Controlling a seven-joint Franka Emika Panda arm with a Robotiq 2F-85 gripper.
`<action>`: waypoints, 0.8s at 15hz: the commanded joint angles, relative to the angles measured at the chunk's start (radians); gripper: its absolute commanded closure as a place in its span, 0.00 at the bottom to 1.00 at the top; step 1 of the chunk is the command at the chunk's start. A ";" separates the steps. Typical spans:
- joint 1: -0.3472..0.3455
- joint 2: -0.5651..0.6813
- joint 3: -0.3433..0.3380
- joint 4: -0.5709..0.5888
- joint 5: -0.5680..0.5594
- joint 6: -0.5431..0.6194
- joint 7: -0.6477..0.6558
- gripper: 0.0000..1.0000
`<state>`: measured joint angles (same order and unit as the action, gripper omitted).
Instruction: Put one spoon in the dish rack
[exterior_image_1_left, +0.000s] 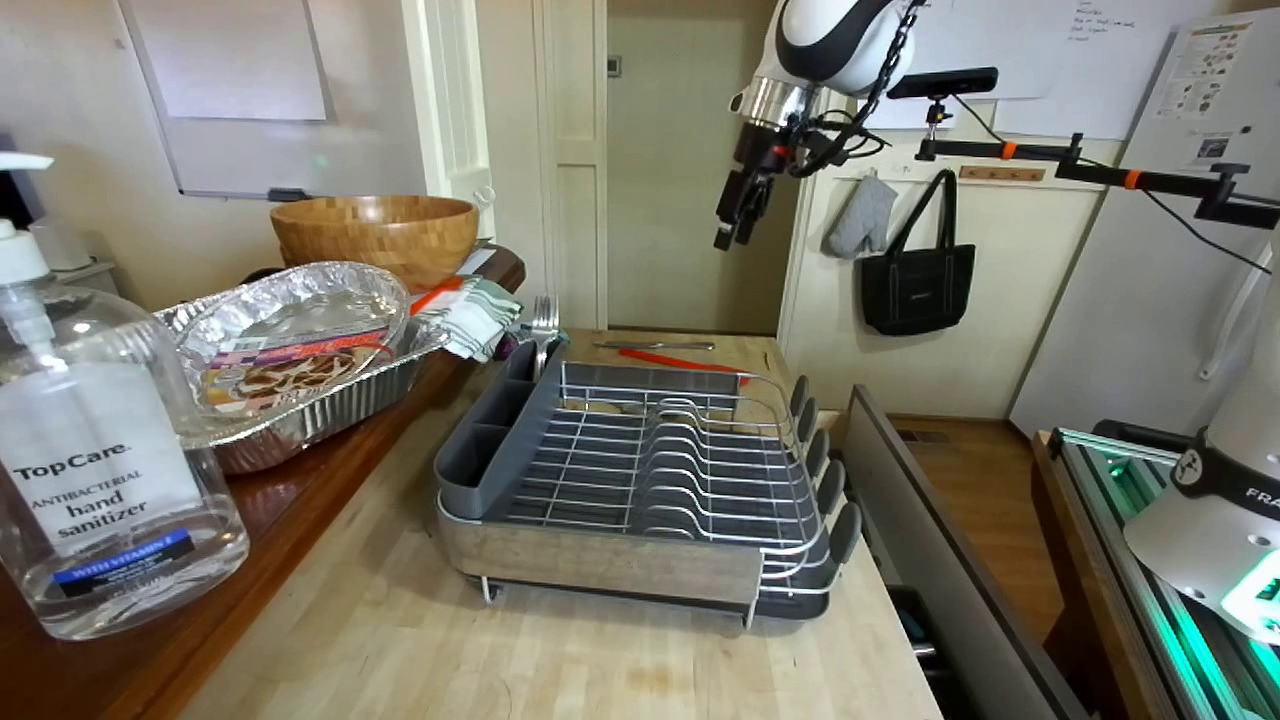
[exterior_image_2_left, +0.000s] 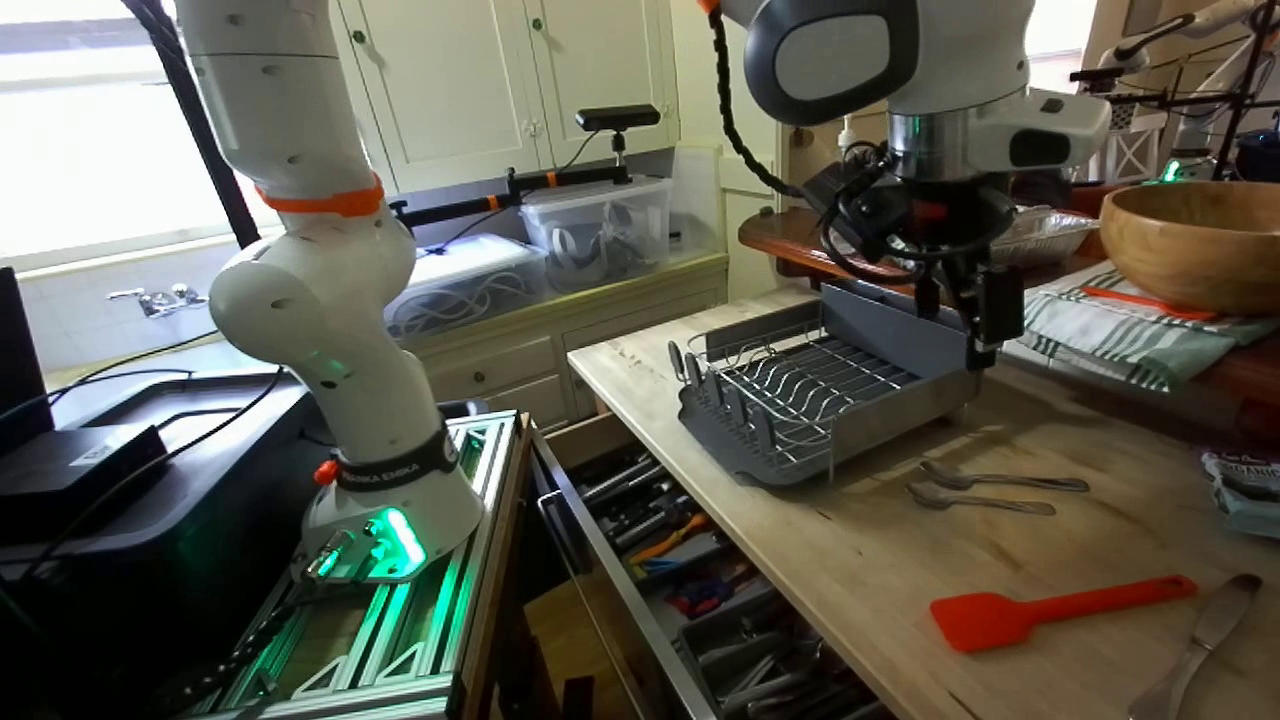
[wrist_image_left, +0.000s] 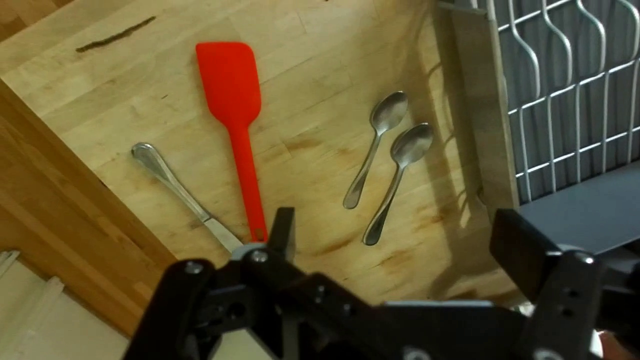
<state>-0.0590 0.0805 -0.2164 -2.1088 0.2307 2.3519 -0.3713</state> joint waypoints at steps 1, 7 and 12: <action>-0.038 0.106 0.050 0.092 -0.022 0.005 0.051 0.00; -0.056 0.135 0.088 0.108 -0.019 0.054 0.104 0.00; -0.059 0.196 0.087 0.179 0.031 0.030 0.288 0.00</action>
<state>-0.0957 0.2257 -0.1554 -1.9868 0.2286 2.4073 -0.2092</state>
